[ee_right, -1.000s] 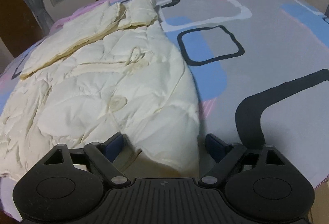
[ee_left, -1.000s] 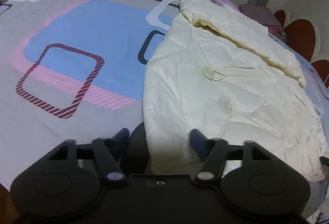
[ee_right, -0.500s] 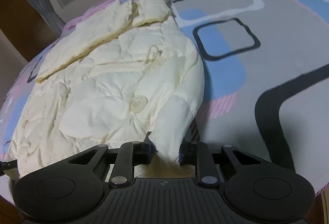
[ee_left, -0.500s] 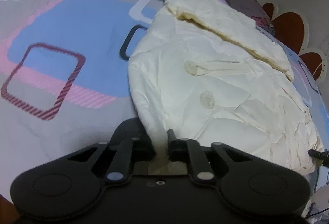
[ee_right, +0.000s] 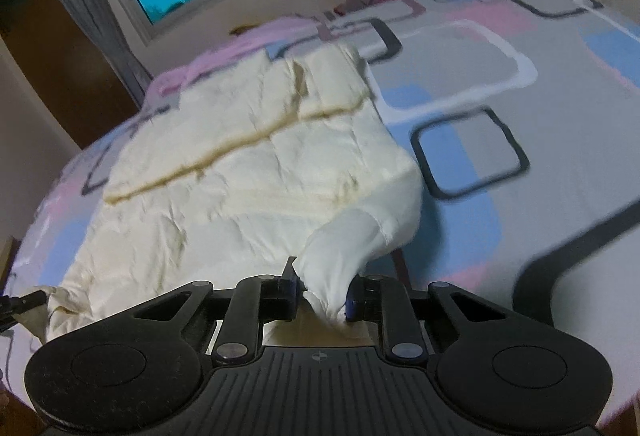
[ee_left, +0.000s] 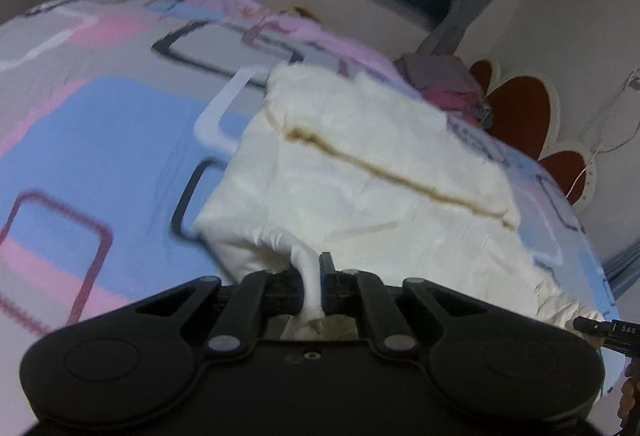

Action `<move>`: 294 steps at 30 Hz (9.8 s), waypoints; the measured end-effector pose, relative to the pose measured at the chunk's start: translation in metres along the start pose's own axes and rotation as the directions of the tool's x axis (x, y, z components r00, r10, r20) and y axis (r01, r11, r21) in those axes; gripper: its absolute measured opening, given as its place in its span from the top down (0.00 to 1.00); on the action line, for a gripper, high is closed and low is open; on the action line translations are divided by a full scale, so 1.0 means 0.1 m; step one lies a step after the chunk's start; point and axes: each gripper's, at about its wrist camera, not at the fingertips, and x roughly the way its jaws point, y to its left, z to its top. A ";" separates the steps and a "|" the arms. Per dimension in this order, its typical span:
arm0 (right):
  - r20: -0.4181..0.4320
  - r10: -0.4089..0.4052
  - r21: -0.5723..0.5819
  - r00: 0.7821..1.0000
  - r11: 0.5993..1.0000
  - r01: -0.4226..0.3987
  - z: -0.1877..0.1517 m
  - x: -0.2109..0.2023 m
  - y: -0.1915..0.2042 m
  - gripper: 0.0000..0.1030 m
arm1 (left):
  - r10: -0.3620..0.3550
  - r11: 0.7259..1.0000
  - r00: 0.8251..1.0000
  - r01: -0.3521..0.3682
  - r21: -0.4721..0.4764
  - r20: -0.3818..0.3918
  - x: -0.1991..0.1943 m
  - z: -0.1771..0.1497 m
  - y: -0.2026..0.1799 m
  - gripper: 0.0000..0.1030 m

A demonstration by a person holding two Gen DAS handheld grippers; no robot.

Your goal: Fold large clothes

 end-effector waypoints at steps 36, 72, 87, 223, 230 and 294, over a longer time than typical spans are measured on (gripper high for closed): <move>0.131 -0.048 0.180 0.990 0.983 0.024 2.72 2.19 -0.07 0.81 | 0.160 0.986 0.971 -0.147 -0.083 0.176 2.14 2.18 -0.29 0.95; 0.284 -0.128 -0.353 0.950 0.907 0.228 2.67 3.07 0.69 0.43 | 0.206 0.949 0.954 -0.249 0.192 0.220 2.71 2.22 -0.76 0.24; 0.216 -0.240 -0.318 0.946 0.899 0.301 2.39 3.73 0.26 0.43 | 0.400 0.915 0.906 -0.404 -0.004 0.139 3.31 1.96 -0.10 0.20; -0.053 -0.138 0.083 0.989 0.986 0.142 0.69 1.72 -0.02 0.09 | 0.114 0.938 0.980 -0.159 -0.308 -0.160 1.70 0.70 0.06 0.03; 0.006 -0.086 0.203 0.996 0.976 0.083 0.86 1.89 -0.15 0.09 | 0.099 0.912 0.994 -0.108 -0.397 -0.045 1.88 0.82 0.23 0.04; 0.259 -0.213 -0.010 0.942 0.975 0.223 -0.17 -0.44 0.19 0.38 | 0.177 0.938 0.982 -0.148 -0.315 0.065 -0.15 -0.22 0.70 0.15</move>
